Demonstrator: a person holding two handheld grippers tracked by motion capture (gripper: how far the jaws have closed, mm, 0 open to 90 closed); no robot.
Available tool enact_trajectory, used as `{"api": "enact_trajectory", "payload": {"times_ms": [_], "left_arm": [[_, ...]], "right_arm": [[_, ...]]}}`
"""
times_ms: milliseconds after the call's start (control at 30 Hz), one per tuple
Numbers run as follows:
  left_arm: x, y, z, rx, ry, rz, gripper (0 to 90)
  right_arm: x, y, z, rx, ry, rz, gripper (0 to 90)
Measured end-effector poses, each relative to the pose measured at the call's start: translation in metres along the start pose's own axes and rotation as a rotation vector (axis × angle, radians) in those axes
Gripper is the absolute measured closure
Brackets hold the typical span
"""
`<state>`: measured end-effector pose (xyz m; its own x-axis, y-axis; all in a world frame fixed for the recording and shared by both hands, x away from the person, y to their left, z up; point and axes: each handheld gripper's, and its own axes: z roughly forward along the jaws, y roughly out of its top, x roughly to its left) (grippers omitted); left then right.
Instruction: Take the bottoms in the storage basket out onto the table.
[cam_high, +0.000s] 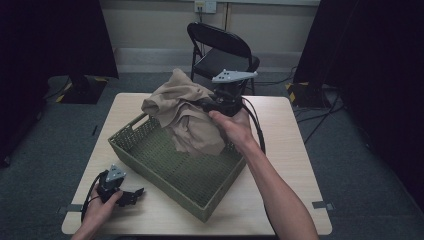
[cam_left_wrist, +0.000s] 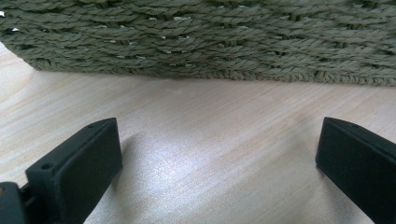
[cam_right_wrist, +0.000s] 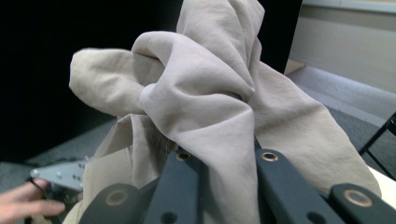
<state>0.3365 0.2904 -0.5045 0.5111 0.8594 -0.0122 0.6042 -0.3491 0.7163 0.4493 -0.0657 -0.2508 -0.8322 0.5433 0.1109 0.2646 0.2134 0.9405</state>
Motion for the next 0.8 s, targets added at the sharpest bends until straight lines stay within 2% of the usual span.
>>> {"api": "enact_trajectory", "payload": {"times_ms": [167, 367, 567, 800], "left_arm": [[0.000, 0.000, 0.000, 0.000, 0.000, 0.002, 0.0], [0.000, 0.000, 0.000, 0.000, 0.000, 0.000, 0.0], [0.000, 0.000, 0.000, 0.000, 0.000, -0.001, 0.0], [0.000, 0.000, 0.000, 0.000, 0.000, 0.002, 0.0]], "right_arm": [[-0.005, 0.008, -0.013, -0.030, -0.007, 0.005, 84.5], [-0.014, 0.013, -0.027, -0.056, -0.039, 0.007, 84.5], [-0.026, 0.012, -0.037, -0.069, -0.067, 0.024, 84.5], [-0.037, 0.014, -0.048, -0.076, -0.113, 0.020, 84.4]]}}
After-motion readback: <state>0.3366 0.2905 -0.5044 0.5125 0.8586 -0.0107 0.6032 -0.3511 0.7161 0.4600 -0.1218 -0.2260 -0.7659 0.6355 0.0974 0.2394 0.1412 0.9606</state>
